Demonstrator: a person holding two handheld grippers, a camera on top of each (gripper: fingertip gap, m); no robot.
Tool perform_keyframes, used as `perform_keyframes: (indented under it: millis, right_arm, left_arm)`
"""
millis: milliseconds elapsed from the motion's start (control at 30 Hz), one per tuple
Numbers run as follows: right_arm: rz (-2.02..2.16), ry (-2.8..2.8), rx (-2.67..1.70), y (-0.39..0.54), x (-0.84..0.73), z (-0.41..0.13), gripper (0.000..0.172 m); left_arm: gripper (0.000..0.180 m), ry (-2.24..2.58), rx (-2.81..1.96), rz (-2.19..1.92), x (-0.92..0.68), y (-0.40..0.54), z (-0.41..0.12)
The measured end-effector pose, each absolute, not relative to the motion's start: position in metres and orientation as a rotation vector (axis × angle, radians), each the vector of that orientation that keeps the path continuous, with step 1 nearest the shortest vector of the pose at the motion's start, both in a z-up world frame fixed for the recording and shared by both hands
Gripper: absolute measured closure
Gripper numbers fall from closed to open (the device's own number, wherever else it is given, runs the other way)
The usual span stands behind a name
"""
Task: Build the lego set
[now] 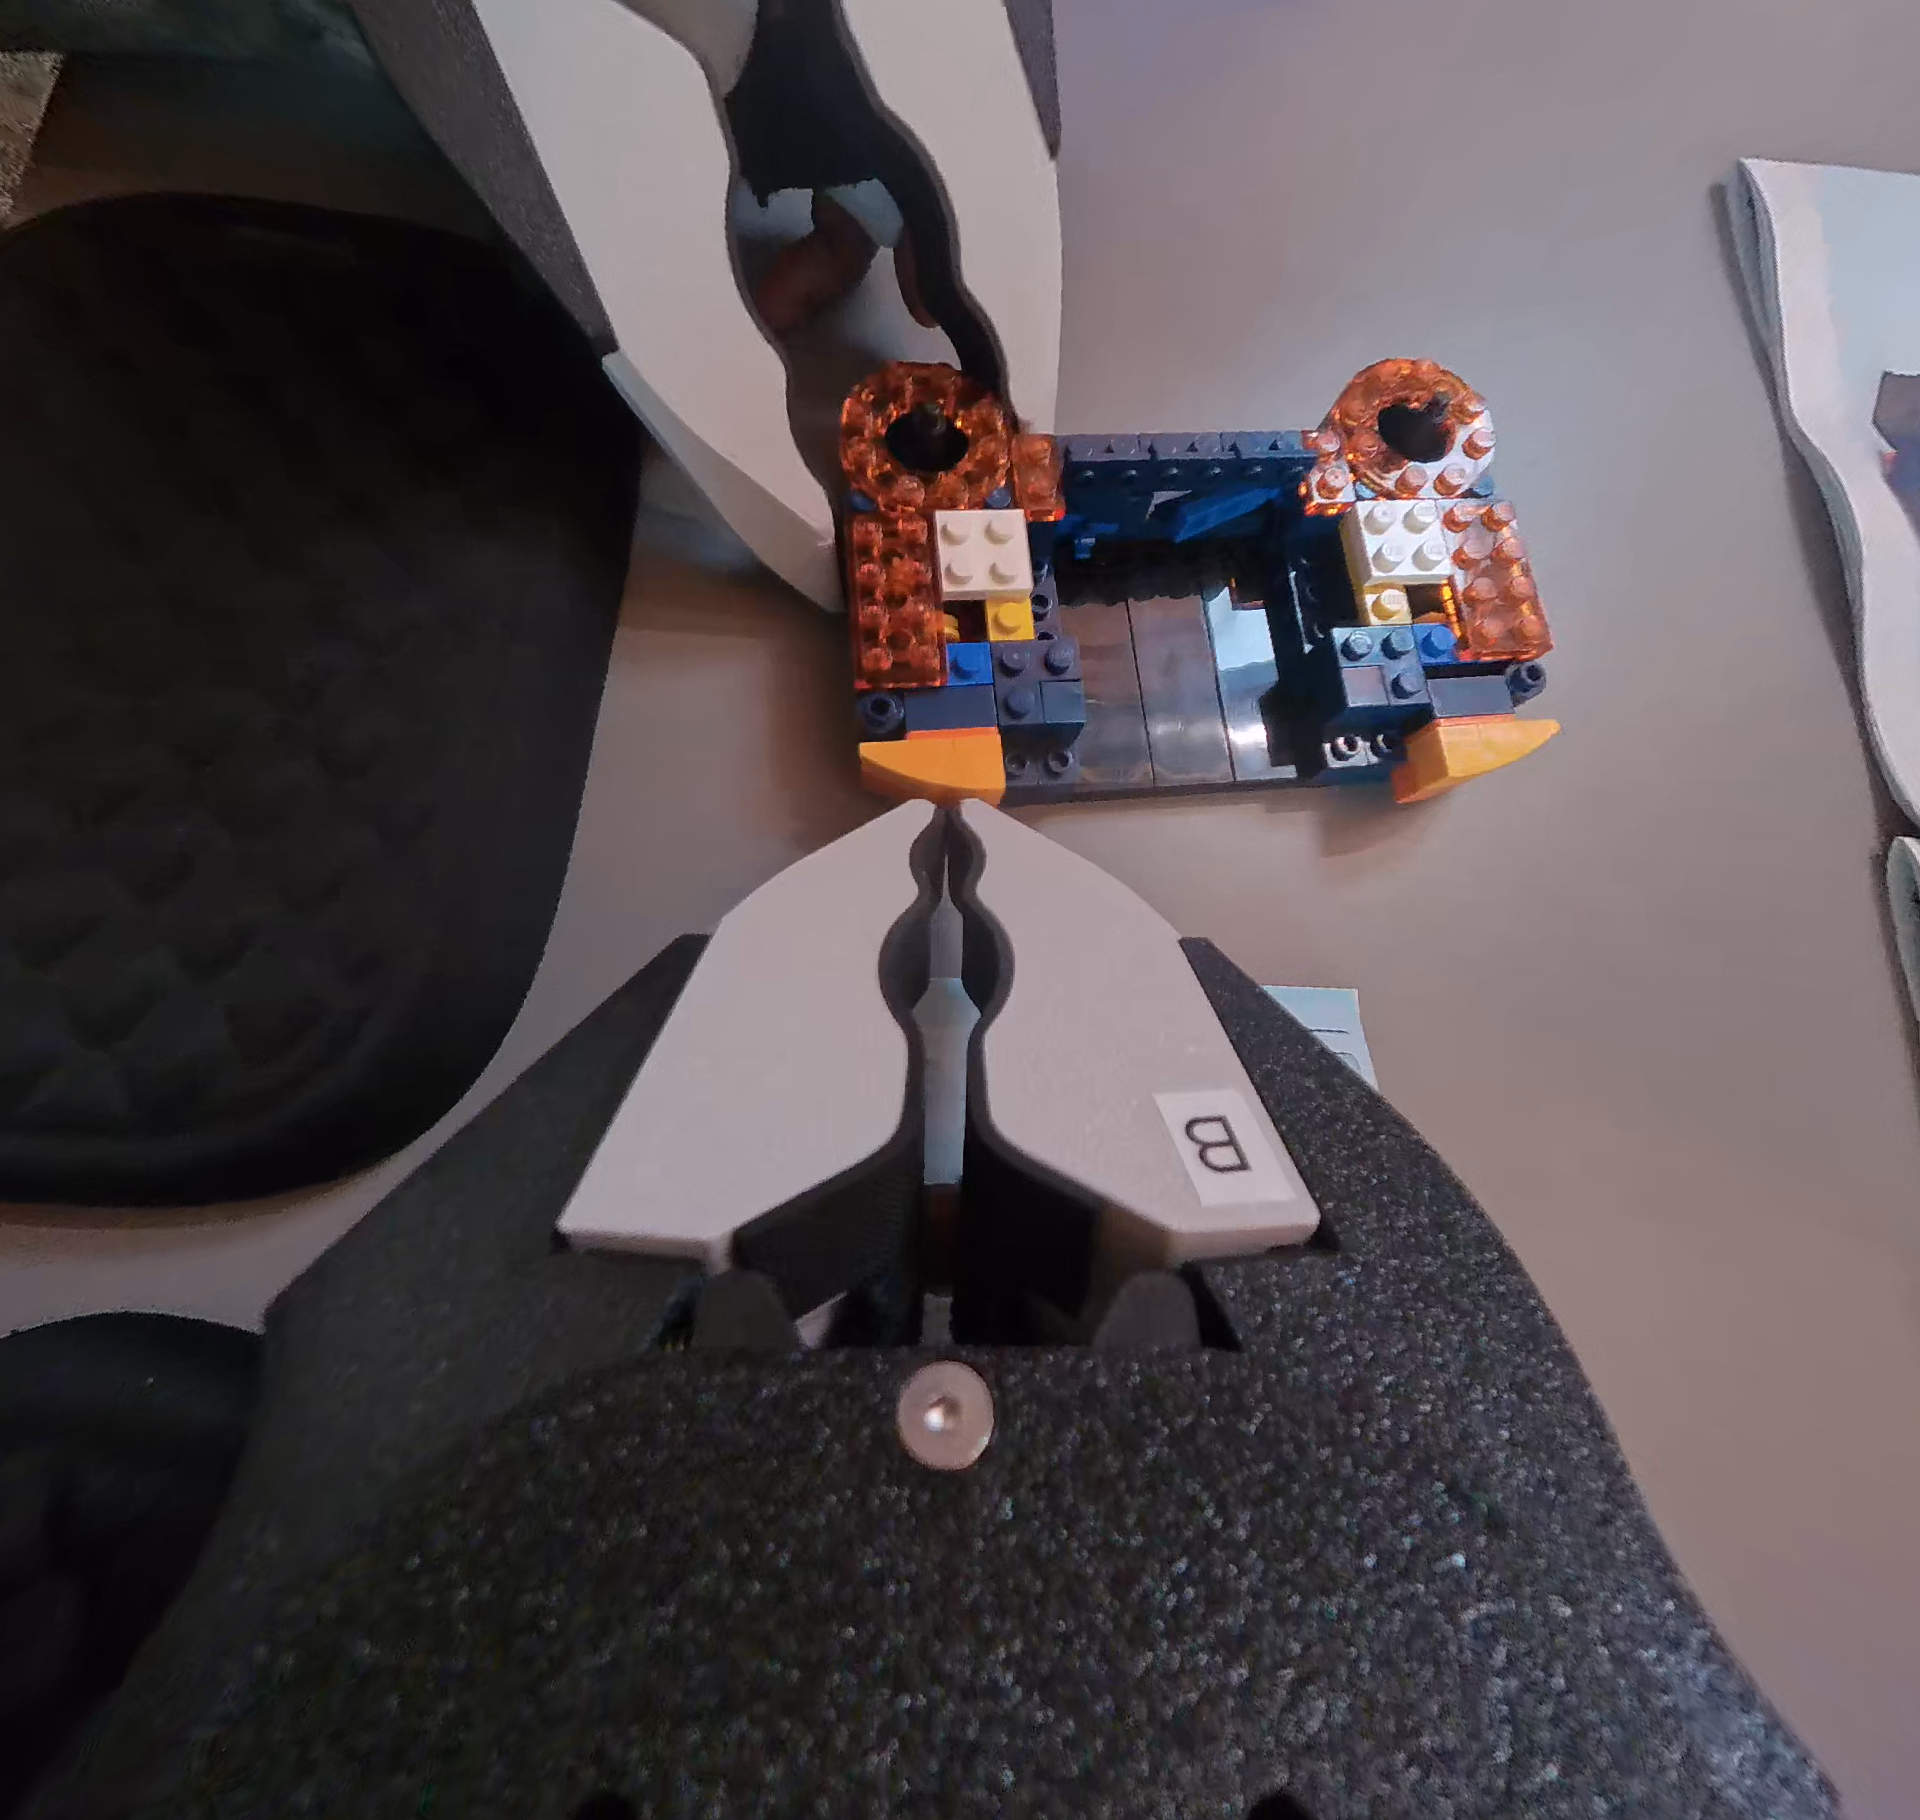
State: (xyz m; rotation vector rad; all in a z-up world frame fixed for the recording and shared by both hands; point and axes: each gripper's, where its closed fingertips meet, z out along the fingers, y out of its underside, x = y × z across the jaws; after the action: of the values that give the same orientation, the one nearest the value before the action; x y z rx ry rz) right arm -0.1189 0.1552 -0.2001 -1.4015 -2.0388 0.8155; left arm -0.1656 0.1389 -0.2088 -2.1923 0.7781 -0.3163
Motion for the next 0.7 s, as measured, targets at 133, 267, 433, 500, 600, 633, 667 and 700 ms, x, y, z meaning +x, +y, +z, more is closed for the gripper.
perform_keyframes:
  millis: [133,267,433,500,600,633,667,700]
  right_arm:
    - [0.827,-2.051,-1.404,0.154,-0.116,-0.200,0.172]
    - [0.810,-2.074,-1.391,0.151,-0.119,-0.201,0.172]
    - [0.812,-2.110,-1.390,0.163,-0.110,-0.194,0.172]
    - [0.814,-2.087,-1.372,0.184,-0.108,-0.182,0.167]
    - [0.846,-2.010,-1.358,0.220,-0.117,-0.170,0.163]
    - [0.844,-2.000,-1.353,0.230,-0.122,-0.172,0.162]
    - [0.849,-1.999,-1.346,0.237,-0.128,-0.175,0.161]
    - [0.851,-1.998,-1.341,0.242,-0.133,-0.179,0.159]
  left_arm:
    - [0.138,0.782,-2.191,-0.317,-0.165,0.139,-0.209]
    - [0.139,0.782,-2.190,-0.315,-0.166,0.139,-0.209]
    - [0.129,0.796,-2.200,-0.349,-0.165,0.137,-0.208]
    - [0.109,0.768,-2.215,-0.375,-0.174,0.136,-0.203]
    - [0.109,0.674,-2.134,-0.446,-0.188,0.147,-0.176]
    - [0.115,0.614,-2.091,-0.455,-0.194,0.157,-0.165]
    - [0.121,0.560,-2.074,-0.469,-0.199,0.168,-0.161]
    - [0.125,0.524,-2.095,-0.497,-0.201,0.176,-0.162]
